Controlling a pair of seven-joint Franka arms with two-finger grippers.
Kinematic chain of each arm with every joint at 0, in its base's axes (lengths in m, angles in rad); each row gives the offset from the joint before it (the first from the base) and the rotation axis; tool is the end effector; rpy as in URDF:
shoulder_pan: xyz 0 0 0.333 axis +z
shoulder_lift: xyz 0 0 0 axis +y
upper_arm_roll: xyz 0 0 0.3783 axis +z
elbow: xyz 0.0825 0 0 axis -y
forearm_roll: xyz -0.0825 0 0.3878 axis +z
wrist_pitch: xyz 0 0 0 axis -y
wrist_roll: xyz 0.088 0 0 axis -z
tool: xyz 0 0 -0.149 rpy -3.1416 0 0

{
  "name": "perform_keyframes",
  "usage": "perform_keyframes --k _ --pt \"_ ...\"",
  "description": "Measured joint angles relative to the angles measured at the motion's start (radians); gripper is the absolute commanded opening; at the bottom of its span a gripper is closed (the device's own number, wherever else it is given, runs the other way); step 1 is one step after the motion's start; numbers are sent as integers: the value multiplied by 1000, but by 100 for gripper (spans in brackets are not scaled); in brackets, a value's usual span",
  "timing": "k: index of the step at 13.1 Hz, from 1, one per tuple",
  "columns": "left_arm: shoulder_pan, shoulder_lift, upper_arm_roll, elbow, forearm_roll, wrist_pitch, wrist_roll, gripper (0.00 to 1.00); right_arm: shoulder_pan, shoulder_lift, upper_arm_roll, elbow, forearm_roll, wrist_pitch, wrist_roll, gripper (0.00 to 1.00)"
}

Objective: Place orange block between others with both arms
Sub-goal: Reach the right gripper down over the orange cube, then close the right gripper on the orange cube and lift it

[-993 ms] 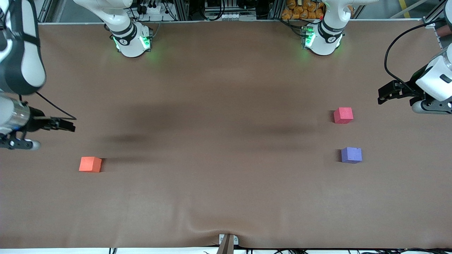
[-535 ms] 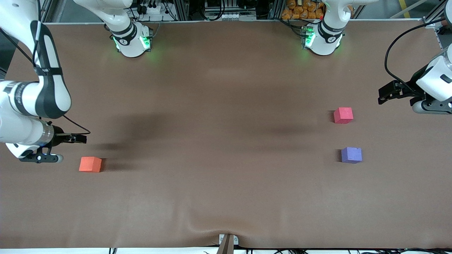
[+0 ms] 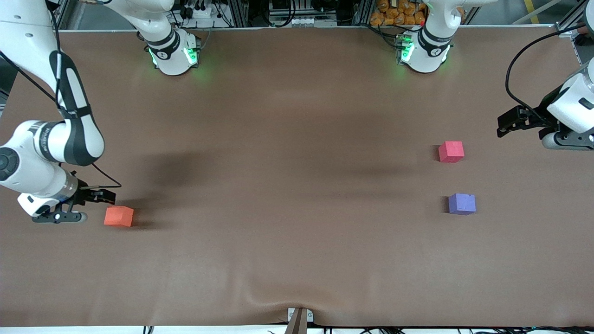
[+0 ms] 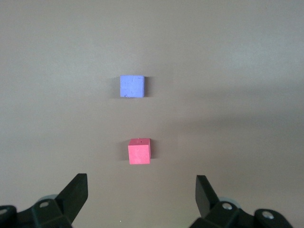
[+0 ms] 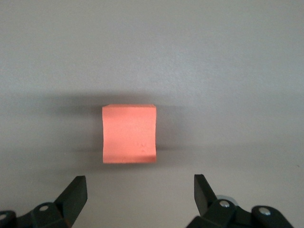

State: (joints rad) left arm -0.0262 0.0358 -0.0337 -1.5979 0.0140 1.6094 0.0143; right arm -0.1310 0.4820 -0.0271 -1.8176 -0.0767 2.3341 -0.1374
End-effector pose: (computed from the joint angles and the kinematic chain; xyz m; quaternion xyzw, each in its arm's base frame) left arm 0.5717 -0.0319 0.6150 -0.9992 0.0374 0.0120 0.0067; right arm 0.6770 -0.1100 0.2876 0.9991 0.0173 0.0119 0.0366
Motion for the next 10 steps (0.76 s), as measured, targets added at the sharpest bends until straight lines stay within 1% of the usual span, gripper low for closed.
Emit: perform_keyframes --k 7,10 --pt "2 0 0 0 0 0 0 100 11 146 8 113 20 13 1 100" --pt "11 0 0 0 0 0 0 100 10 185 5 144 20 14 1 100"
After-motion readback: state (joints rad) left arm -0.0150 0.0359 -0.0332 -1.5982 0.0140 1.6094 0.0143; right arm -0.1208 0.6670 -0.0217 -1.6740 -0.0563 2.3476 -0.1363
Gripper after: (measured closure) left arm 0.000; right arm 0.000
